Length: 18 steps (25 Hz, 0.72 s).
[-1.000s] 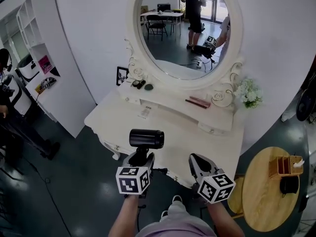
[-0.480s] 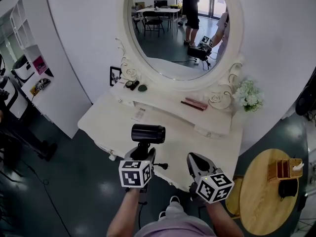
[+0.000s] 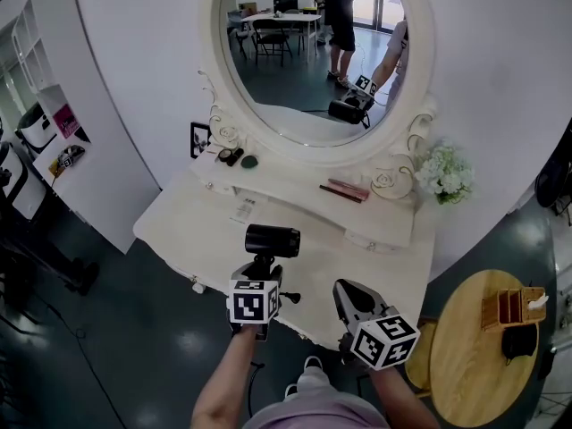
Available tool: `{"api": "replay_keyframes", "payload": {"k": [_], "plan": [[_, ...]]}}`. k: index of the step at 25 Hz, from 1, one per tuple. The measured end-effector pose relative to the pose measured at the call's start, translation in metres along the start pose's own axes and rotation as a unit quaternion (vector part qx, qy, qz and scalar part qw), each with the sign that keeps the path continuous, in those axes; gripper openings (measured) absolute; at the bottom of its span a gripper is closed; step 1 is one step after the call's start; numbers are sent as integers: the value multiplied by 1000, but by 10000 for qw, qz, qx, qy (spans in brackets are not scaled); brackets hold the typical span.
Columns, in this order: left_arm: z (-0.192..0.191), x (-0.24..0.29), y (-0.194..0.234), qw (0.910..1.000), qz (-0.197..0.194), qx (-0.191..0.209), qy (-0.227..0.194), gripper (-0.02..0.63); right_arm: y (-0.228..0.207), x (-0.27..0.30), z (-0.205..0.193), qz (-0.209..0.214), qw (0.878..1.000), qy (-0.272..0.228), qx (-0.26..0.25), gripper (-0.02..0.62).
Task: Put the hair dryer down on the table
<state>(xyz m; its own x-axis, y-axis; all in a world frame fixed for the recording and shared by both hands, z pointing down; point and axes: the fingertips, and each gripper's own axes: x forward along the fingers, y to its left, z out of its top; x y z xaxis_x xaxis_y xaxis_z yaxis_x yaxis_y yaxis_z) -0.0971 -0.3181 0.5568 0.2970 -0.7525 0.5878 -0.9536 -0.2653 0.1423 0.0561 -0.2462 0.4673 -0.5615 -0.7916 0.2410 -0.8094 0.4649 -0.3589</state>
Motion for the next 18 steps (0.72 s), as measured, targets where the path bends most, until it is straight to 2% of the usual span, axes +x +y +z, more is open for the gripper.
{"api": "replay_keyframes", "payload": {"k": [7, 18], "plan": [[-9, 32, 1, 9995, 76, 37, 307, 209, -5, 0, 0, -23, 10000, 23, -2, 3], [-19, 59, -2, 9966, -43, 222, 792, 209, -10, 4, 0, -89, 9999, 37, 26, 3]]}}
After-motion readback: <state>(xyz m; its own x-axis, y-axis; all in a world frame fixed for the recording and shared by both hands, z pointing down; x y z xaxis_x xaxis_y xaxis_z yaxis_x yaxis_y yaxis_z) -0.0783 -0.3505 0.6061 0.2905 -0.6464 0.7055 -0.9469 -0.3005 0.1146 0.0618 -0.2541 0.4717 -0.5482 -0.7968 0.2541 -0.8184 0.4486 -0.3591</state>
